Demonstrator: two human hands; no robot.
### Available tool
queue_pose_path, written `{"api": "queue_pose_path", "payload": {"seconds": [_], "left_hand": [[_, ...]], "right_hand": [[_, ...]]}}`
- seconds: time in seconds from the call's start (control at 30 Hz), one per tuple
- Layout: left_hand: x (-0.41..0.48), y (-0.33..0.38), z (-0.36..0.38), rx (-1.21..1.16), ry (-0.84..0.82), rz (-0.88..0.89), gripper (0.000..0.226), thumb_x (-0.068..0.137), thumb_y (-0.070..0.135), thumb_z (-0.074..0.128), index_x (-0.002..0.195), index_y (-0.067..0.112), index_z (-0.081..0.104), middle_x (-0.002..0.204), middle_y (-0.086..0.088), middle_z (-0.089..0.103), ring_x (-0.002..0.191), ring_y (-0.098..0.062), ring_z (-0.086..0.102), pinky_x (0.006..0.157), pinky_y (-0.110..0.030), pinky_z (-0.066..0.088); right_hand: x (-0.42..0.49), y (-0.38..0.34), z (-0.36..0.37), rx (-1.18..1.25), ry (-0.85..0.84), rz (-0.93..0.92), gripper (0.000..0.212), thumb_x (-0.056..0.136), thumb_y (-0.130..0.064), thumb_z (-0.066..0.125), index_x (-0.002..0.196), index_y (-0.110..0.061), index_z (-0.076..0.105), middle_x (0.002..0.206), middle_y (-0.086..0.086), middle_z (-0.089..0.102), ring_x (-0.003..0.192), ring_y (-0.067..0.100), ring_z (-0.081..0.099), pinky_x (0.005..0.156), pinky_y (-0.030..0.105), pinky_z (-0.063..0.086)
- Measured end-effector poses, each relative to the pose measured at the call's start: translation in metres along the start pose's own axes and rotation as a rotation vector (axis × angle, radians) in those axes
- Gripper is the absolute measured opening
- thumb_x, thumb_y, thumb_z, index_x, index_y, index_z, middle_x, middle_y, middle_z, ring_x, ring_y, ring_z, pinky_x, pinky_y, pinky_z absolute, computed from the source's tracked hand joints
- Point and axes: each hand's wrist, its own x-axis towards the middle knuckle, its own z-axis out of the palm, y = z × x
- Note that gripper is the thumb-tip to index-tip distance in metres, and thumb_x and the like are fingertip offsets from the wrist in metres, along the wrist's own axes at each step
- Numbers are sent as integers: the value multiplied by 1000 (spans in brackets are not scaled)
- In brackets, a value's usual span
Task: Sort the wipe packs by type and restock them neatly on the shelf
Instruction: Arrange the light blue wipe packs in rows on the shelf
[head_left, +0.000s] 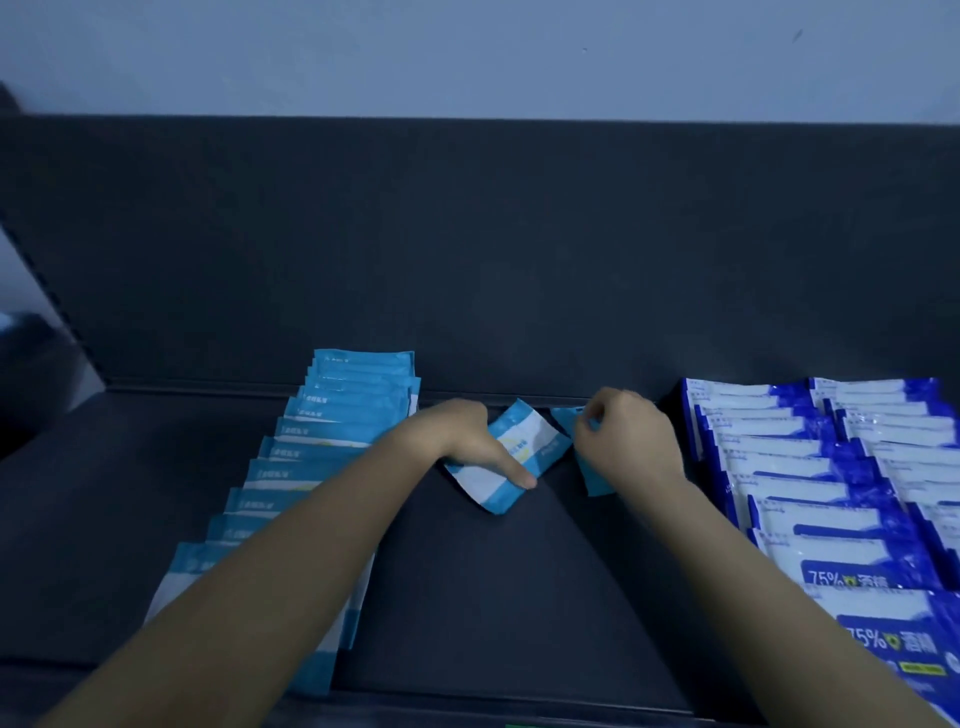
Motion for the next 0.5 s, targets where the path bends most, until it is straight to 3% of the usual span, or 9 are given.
{"api": "queue_pose_path", "payload": {"seconds": [0.07, 0.17, 0.2, 0.27, 0.4, 0.5], "left_hand": [[-2, -4, 3, -285, -9, 11, 48, 63, 58, 77, 80, 15, 65, 80, 2, 63, 67, -15, 57, 55, -25, 37], [-7, -3, 7, -868, 192, 48, 25, 83, 35, 70, 98, 15, 70, 89, -2, 71, 65, -13, 62, 49, -22, 40], [-9, -1, 8, -1092, 233, 87, 25, 86, 34, 68, 104, 17, 69, 96, -1, 73, 73, -12, 67, 56, -24, 47], [-10, 3, 10, -1399, 262, 174, 30, 88, 36, 66, 113, 20, 66, 108, 3, 72, 96, -12, 69, 83, -29, 53], [-11, 5, 7, -1491, 293, 180, 34, 88, 38, 65, 117, 21, 64, 109, 5, 72, 103, -12, 67, 98, -35, 48], [-11, -1, 6, -1465, 313, 170, 34, 87, 38, 67, 117, 22, 64, 108, 6, 72, 102, -11, 67, 99, -37, 49]], "right_hand": [[3, 0, 0, 98, -97, 85, 14, 85, -20, 52, 90, -14, 63, 91, 2, 63, 85, 24, 55, 67, 27, 37], [7, -3, 4, 386, -259, 186, 8, 85, -17, 55, 87, -17, 63, 82, -3, 60, 79, 18, 56, 71, 33, 49], [7, -6, 5, 580, -332, 223, 4, 85, -14, 58, 86, -14, 61, 81, -1, 61, 76, 17, 58, 75, 38, 55], [6, -15, 4, 973, -509, 258, 8, 87, -9, 62, 95, -8, 60, 89, 8, 65, 79, 18, 63, 80, 38, 58], [10, -25, -5, 1482, -653, 178, 28, 90, 2, 51, 114, -7, 60, 106, 11, 69, 96, 24, 67, 78, 36, 58], [14, -31, -3, 1503, -631, 139, 29, 90, 0, 53, 118, -4, 60, 109, 13, 69, 99, 26, 67, 79, 38, 57]]}}
